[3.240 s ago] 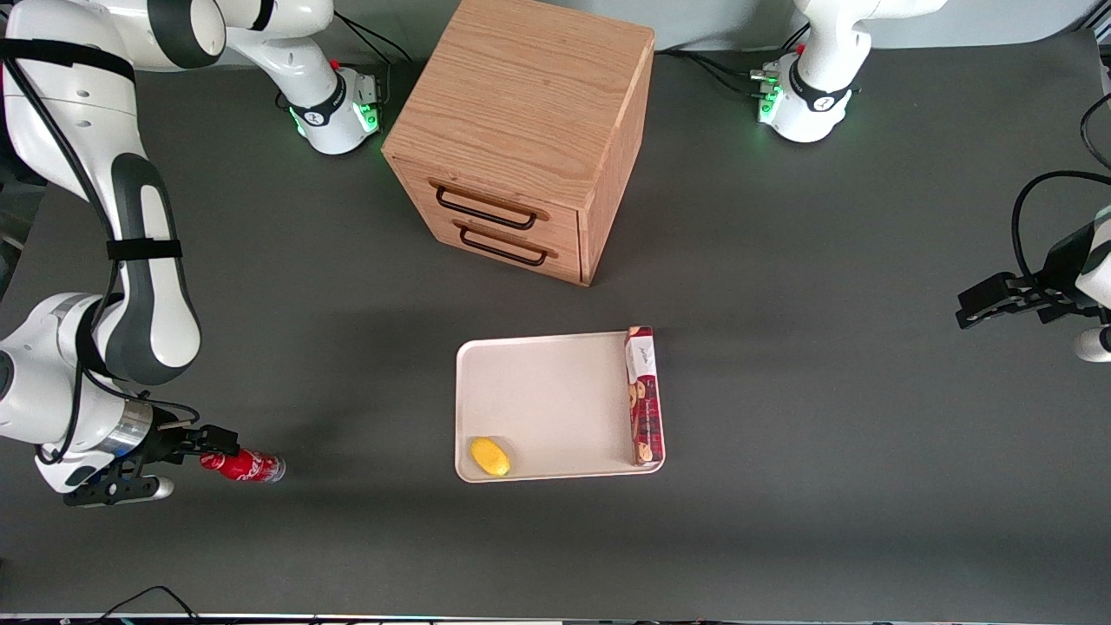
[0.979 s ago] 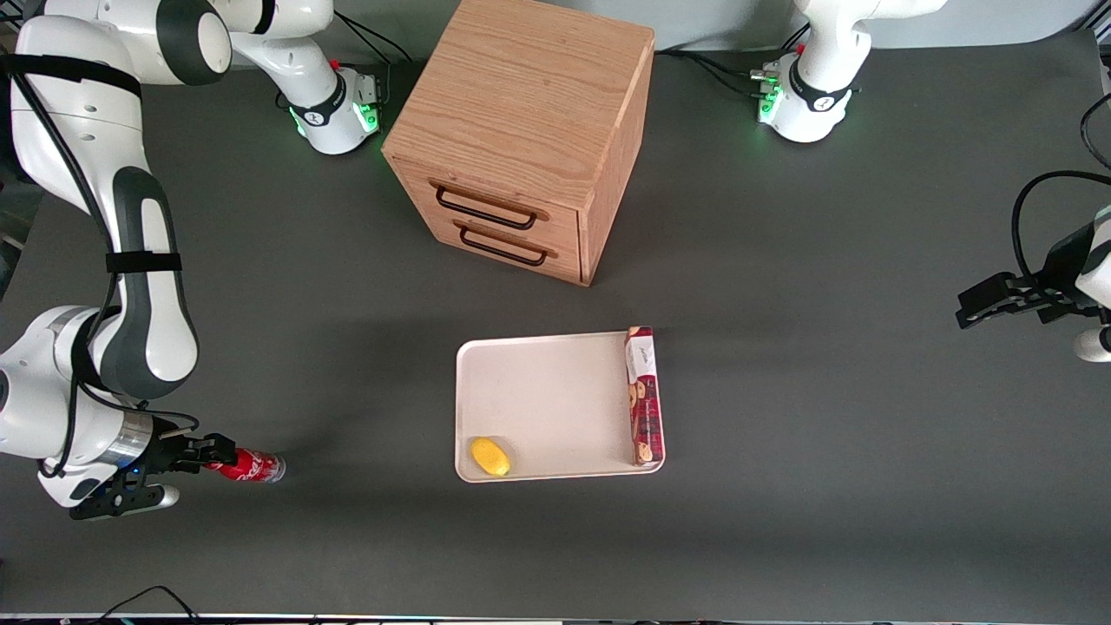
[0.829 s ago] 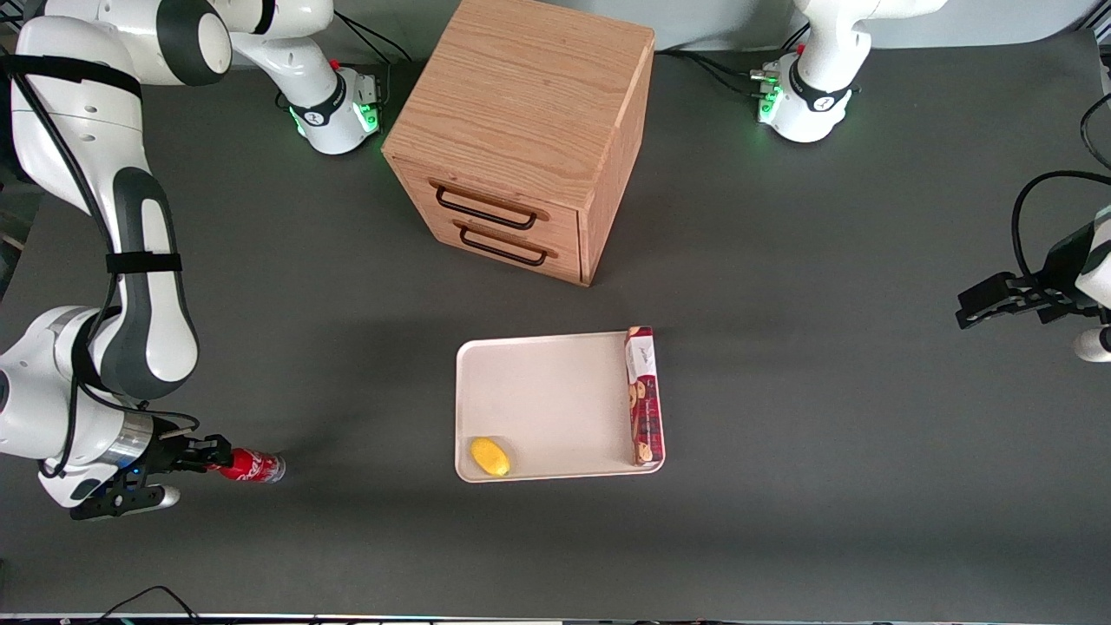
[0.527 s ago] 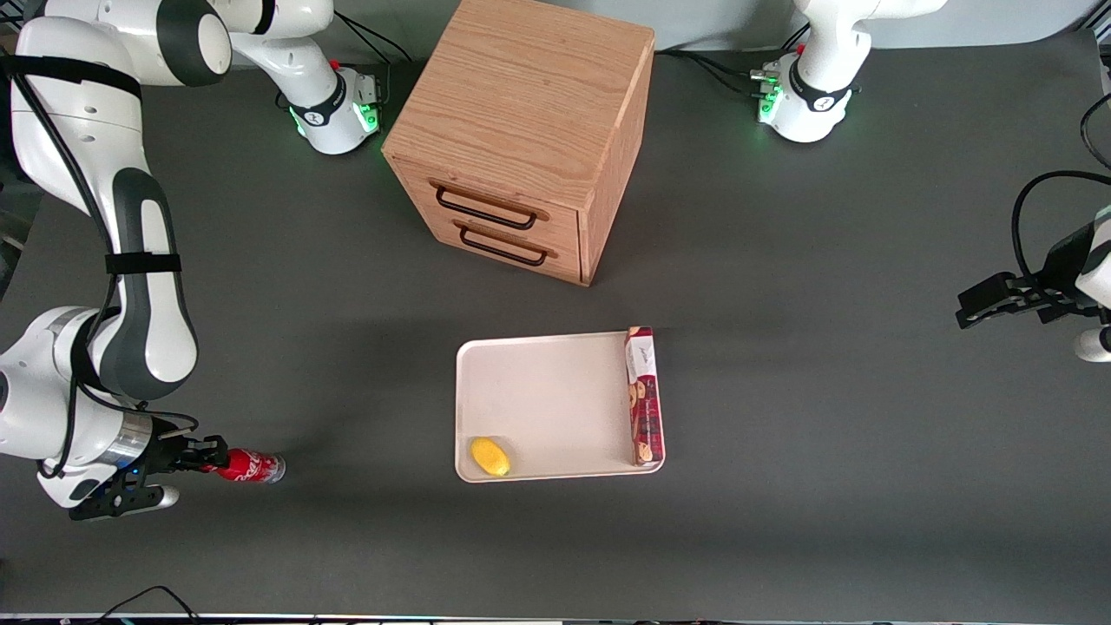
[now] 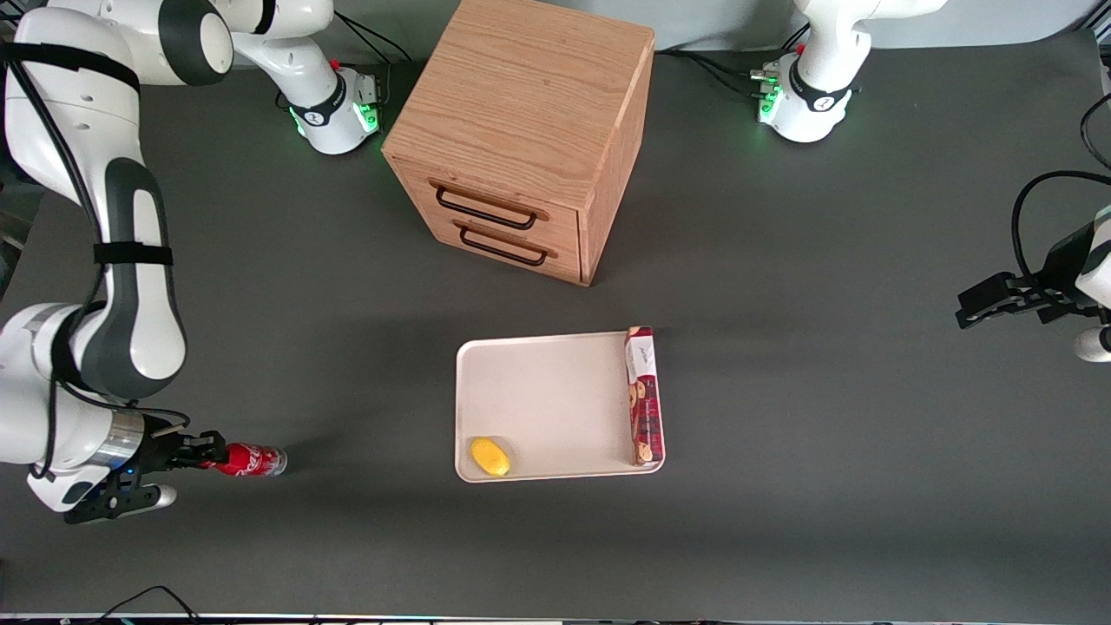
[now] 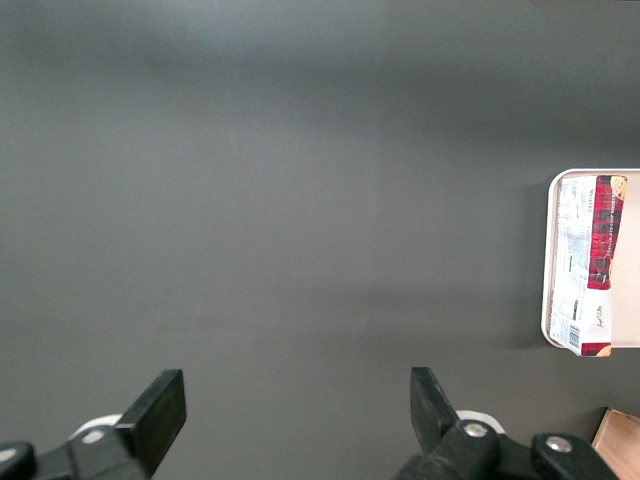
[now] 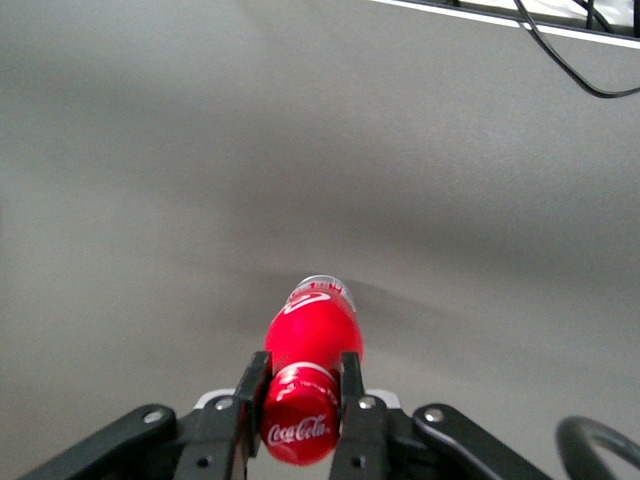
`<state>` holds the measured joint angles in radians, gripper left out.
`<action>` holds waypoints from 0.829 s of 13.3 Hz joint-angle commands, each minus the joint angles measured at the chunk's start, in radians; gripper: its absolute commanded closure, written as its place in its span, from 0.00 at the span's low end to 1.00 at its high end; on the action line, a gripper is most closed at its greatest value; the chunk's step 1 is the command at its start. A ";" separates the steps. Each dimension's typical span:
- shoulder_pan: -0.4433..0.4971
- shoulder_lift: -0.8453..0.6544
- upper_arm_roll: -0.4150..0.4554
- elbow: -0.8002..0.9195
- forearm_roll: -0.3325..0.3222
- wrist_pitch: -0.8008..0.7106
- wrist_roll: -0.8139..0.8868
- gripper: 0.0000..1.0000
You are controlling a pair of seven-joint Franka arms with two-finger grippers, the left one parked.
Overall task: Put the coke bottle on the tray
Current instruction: 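Close the right gripper around the bottle's body, then lift the bottle and carry it over the white tray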
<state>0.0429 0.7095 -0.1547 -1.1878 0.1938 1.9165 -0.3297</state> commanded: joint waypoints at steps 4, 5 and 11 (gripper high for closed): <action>0.032 -0.208 -0.011 0.082 -0.059 -0.397 0.075 1.00; 0.035 -0.237 0.001 0.089 -0.086 -0.448 0.101 1.00; 0.234 -0.262 0.010 0.079 -0.091 -0.462 0.358 1.00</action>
<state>0.1546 0.4503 -0.1395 -1.0916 0.1175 1.4373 -0.1243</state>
